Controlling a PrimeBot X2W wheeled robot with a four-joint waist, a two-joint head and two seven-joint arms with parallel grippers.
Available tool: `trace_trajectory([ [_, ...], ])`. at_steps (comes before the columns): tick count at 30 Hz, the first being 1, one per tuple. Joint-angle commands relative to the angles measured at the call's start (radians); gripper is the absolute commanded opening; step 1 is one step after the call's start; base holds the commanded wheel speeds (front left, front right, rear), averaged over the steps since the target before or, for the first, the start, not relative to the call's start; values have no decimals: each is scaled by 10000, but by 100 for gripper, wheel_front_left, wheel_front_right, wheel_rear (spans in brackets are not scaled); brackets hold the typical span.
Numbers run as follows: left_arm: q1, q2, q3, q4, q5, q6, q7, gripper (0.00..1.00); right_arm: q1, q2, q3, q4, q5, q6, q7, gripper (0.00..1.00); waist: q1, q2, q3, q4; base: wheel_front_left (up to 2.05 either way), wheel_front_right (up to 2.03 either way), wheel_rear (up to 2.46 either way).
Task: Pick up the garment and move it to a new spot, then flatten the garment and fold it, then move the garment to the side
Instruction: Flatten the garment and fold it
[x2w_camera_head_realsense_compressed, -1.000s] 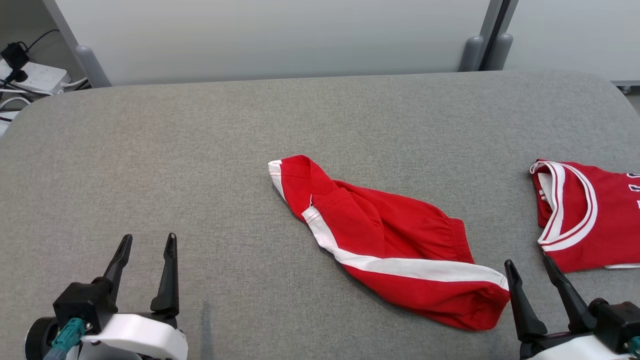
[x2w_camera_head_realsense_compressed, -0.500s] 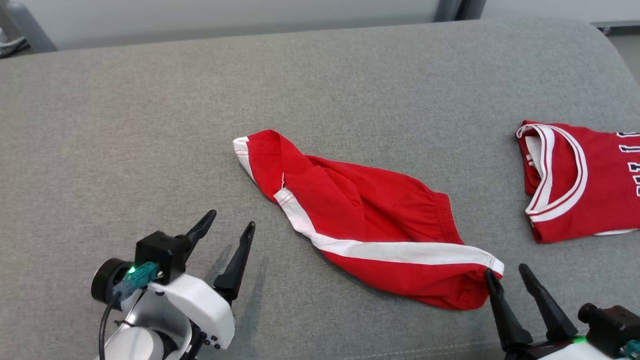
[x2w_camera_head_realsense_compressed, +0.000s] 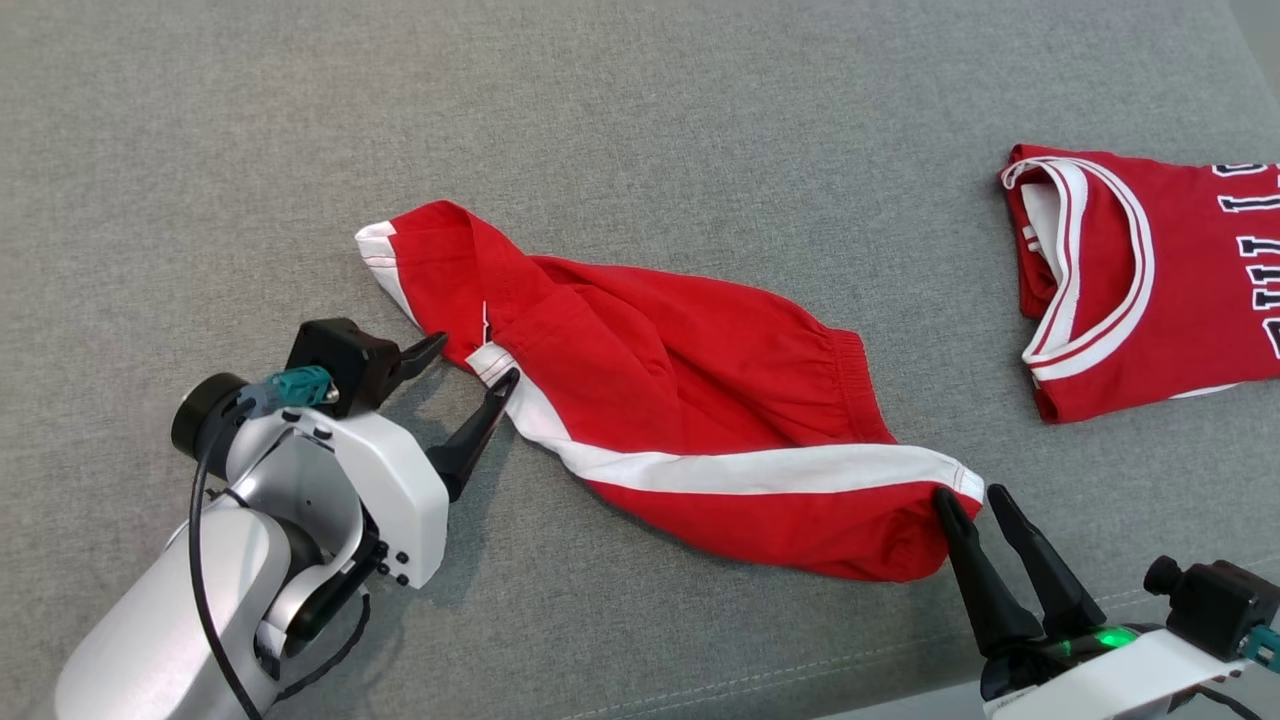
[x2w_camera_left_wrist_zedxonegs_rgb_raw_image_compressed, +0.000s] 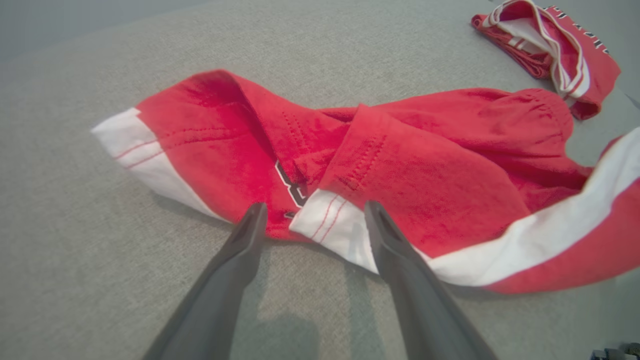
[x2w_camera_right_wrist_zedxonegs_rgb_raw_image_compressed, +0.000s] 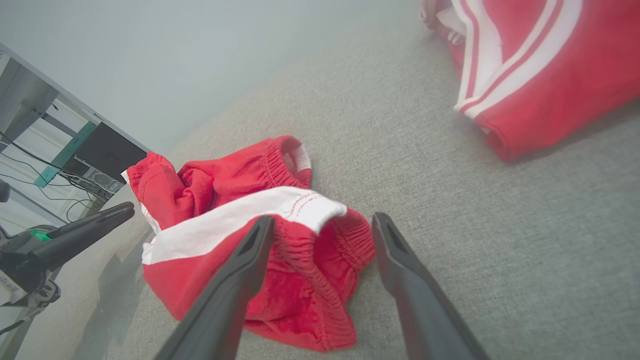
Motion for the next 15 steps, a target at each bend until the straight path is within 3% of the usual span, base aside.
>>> trace_trajectory([
  [1,-486,302,359,-214,27,-61,44,100,-154,-253,240,-219,125,44,-135,100,0,0,119,-95,0,0,0],
  [14,-1020,540,76,-498,75,-335,658,100,-1161,-784,1459,208,1257,44,-529,100,0,0,654,-124,0,0,0],
  [15,-1013,550,52,-529,104,-321,665,100,-1203,-820,1547,221,1326,44,-544,95,0,0,672,-118,0,0,0],
])
